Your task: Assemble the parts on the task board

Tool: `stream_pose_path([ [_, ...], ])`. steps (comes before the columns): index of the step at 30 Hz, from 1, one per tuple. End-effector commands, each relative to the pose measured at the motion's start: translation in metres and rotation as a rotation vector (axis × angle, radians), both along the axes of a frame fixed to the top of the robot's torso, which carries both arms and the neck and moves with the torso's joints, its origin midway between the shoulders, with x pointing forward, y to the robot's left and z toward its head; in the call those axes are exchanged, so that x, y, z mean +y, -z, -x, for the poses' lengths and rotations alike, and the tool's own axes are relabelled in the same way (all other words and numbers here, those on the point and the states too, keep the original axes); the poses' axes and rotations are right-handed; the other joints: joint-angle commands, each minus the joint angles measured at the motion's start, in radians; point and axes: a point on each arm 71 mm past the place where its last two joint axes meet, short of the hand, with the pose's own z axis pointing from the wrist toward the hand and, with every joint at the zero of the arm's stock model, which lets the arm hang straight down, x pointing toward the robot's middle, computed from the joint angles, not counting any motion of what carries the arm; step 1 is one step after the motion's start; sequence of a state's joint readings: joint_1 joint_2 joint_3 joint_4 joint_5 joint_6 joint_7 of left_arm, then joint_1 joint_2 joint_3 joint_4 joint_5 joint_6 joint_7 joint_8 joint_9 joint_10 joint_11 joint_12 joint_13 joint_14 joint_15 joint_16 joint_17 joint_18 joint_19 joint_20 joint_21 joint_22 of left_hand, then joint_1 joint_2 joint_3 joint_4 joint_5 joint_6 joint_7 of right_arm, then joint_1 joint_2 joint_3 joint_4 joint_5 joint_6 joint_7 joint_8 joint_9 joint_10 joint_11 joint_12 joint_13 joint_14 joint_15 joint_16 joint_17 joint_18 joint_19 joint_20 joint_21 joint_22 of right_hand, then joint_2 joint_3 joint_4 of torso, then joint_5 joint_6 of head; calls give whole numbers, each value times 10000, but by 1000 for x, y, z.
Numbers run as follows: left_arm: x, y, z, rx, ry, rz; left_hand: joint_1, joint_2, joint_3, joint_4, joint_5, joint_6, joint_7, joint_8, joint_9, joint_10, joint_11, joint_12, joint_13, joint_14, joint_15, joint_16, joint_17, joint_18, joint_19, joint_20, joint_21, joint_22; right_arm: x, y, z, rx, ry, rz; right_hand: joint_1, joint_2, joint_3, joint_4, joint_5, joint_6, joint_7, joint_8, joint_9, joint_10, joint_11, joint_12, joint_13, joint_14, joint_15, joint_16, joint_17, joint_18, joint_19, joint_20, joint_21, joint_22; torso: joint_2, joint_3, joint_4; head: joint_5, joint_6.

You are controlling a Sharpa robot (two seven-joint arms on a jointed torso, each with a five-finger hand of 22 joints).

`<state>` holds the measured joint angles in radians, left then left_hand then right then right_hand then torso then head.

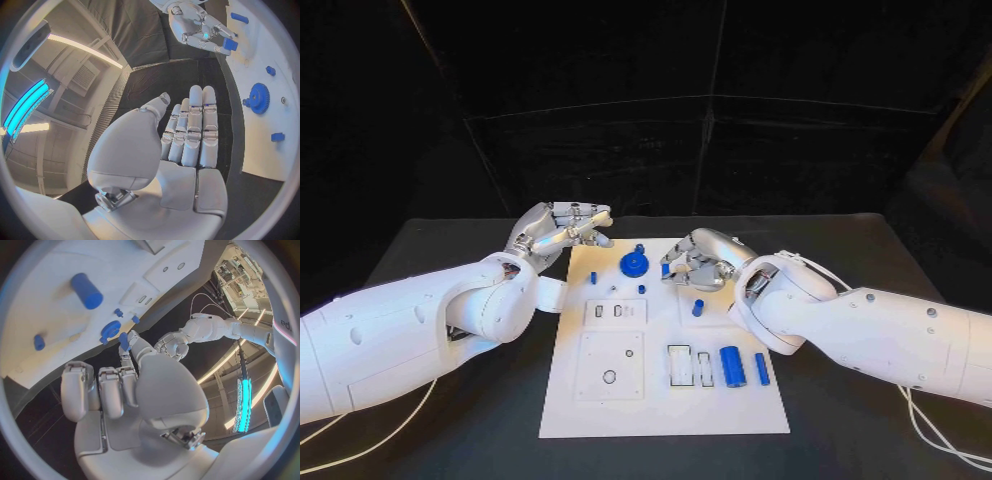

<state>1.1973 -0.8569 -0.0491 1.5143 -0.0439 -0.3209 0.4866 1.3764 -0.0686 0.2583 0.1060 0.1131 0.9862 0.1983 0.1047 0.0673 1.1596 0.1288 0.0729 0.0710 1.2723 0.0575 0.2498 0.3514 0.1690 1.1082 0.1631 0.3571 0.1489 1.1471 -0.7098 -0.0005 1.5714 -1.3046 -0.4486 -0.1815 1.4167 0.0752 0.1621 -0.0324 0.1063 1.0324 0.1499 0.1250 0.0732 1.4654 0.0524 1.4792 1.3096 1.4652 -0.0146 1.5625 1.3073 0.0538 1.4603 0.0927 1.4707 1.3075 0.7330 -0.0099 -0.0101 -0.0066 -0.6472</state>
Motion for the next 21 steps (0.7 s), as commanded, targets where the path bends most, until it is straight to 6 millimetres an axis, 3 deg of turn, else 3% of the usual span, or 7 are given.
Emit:
stream_pose_path([
  [1,-1,-1,0,-75,82,65,96,25,45,-2,-49,54,27,-68,-3,23,18,-47,-2,-27,24,-37,16,118,-17,-1,49,12,13,1,1,48,44,654,-80,-14,50,4,21,261,-199,42,157,370,-60,-36,1684,1003,-93,-9,2395,-57,-21,-84,32,320,-10,-2,-2,79,-14],
  [4,-2,-1,-1,-76,74,60,97,33,57,-6,-49,69,14,-64,1,38,11,-44,1,-27,21,-42,29,119,-18,-2,51,13,25,2,1,78,-53,779,-85,-14,59,1,22,273,-205,46,160,370,-63,-36,1685,1003,-95,-9,2394,-57,-20,-85,32,322,-29,5,-11,145,-73],
  [7,-2,-1,-1,-76,64,55,97,33,57,-6,-49,69,14,-64,1,38,11,-44,1,-27,21,-42,29,119,-18,-2,51,13,39,5,0,227,-61,1083,-116,-26,65,5,26,270,-203,39,160,360,-66,-51,1671,995,-99,-23,2359,-55,-26,-88,26,310,-35,-1,-8,219,-58],
  [9,-2,-1,-2,-77,59,52,97,33,57,-6,-49,69,14,-64,1,38,11,-44,1,-27,21,-42,29,119,-18,-2,51,13,44,6,0,262,-101,1184,-130,-34,68,6,30,263,-202,33,158,355,-65,-58,1665,993,-101,-27,2349,-53,-29,-89,22,302,-54,-14,-9,231,-86],
  [21,-2,-1,-3,-62,53,42,97,33,57,-6,-49,69,14,-64,1,38,11,-44,1,-27,21,-42,29,119,-18,-2,51,13,73,10,7,429,-687,1651,-174,-66,70,8,45,259,-200,23,157,351,-65,-66,1660,989,-103,-35,2331,-53,-30,-93,20,301,-52,-3,-12,258,-103],
])
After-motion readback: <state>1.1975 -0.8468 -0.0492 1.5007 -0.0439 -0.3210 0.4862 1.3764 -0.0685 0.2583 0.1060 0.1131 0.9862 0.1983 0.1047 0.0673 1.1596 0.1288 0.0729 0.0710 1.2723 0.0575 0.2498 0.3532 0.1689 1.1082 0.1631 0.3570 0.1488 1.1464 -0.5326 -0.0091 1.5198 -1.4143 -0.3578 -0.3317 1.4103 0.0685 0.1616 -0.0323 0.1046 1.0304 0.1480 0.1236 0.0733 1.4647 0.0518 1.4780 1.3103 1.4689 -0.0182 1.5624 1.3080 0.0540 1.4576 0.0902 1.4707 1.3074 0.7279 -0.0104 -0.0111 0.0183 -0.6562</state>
